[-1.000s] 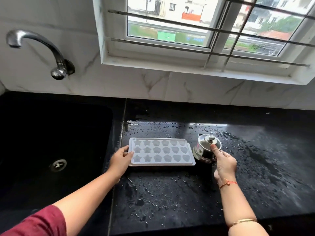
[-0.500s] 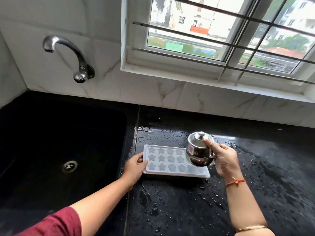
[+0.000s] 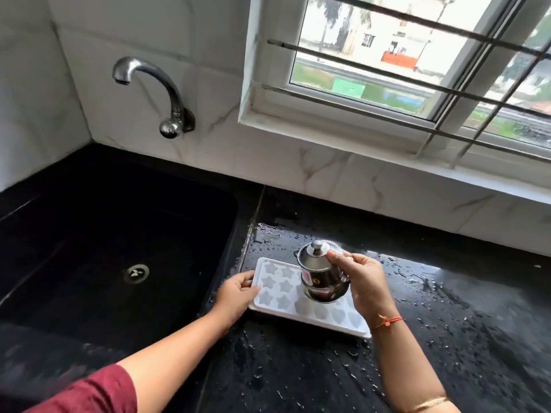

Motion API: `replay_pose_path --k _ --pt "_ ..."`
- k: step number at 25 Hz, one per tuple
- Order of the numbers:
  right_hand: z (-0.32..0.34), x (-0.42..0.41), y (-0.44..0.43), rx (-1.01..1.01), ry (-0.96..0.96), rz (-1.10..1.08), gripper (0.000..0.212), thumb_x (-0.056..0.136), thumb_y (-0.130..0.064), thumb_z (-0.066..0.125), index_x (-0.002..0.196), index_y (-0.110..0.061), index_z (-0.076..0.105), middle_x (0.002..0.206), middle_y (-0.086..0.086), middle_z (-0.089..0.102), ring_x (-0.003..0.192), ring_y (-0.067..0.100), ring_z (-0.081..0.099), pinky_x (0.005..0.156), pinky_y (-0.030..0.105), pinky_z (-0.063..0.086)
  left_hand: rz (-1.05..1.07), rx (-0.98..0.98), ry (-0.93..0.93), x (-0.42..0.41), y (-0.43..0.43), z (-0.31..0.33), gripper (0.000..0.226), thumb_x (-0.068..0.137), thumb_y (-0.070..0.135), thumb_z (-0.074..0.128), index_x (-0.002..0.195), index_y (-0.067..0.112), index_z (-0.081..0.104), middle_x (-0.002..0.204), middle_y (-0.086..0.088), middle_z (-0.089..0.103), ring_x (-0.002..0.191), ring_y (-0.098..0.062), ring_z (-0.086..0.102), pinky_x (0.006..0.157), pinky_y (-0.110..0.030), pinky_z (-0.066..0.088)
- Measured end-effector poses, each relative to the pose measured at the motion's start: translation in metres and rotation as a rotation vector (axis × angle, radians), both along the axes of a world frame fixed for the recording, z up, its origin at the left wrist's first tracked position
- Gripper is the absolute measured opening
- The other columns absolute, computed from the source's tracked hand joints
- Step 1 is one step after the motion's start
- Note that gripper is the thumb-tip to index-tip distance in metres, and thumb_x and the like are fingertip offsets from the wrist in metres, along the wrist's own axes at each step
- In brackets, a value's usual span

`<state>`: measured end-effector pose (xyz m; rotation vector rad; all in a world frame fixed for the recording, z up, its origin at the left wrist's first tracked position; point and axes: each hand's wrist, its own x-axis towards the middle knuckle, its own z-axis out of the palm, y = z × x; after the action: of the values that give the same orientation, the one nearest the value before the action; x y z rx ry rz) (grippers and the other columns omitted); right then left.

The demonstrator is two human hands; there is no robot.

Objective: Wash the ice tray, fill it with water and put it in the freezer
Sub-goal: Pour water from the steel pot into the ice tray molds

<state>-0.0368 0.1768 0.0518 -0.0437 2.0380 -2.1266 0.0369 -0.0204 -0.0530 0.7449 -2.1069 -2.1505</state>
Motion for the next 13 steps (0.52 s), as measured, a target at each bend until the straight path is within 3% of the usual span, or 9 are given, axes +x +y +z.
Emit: replay_pose_path --k 3,5,7,11,13 --pt "0.006 -0.009 -0.003 0.048 0.020 0.076 0.008 0.075 -0.003 0.071 0.069 -0.002 0.067 0.055 -0.003 0.066 0.051 0.006 0.059 0.049 0.013 0.046 0.022 0.025 -0.005 -0.002 -0.002 -0.006 0.043 0.083 -0.006 0.059 0.126 -0.004 0.051 0.104 -0.011 0.065 0.089 -0.019 0.063 0.080 -0.024 0.052" --pt "0.007 -0.015 -0.006 0.094 0.018 0.123 0.009 0.075 -0.005 0.072 0.069 -0.001 0.067 0.056 0.000 0.065 0.052 0.009 0.059 0.050 0.015 0.047 0.045 0.030 0.001 0.000 -0.002 -0.005 0.045 0.083 -0.006 0.059 0.127 -0.004 0.050 0.109 -0.016 0.063 0.093 -0.023 0.061 0.078 -0.022 0.053" --pt "0.007 -0.019 -0.008 0.137 0.010 0.141 0.012 0.074 -0.006 0.073 0.069 0.000 0.065 0.061 0.006 0.064 0.056 0.014 0.059 0.051 0.018 0.048 0.046 0.040 0.012 0.000 -0.001 -0.005 0.045 0.083 -0.007 0.059 0.126 -0.003 0.050 0.110 -0.015 0.063 0.090 -0.020 0.062 0.075 -0.018 0.053" --pt "0.007 -0.028 -0.012 0.182 -0.001 0.174 0.013 0.072 -0.008 0.075 0.068 -0.001 0.066 0.063 0.008 0.062 0.057 0.016 0.058 0.052 0.022 0.048 0.048 0.034 0.010 0.000 0.000 -0.005 0.043 0.083 -0.009 0.057 0.125 -0.003 0.051 0.097 -0.005 0.065 0.068 0.003 0.066 0.070 -0.013 0.053" --pt "0.007 -0.031 -0.014 0.201 0.006 0.194 0.012 0.073 -0.009 0.075 0.066 -0.004 0.067 0.061 0.006 0.063 0.056 0.016 0.058 0.053 0.023 0.049 0.052 0.039 0.013 0.000 0.001 -0.005 0.042 0.083 -0.010 0.056 0.124 -0.003 0.052 0.093 -0.001 0.065 0.065 0.004 0.065 0.067 -0.012 0.054"
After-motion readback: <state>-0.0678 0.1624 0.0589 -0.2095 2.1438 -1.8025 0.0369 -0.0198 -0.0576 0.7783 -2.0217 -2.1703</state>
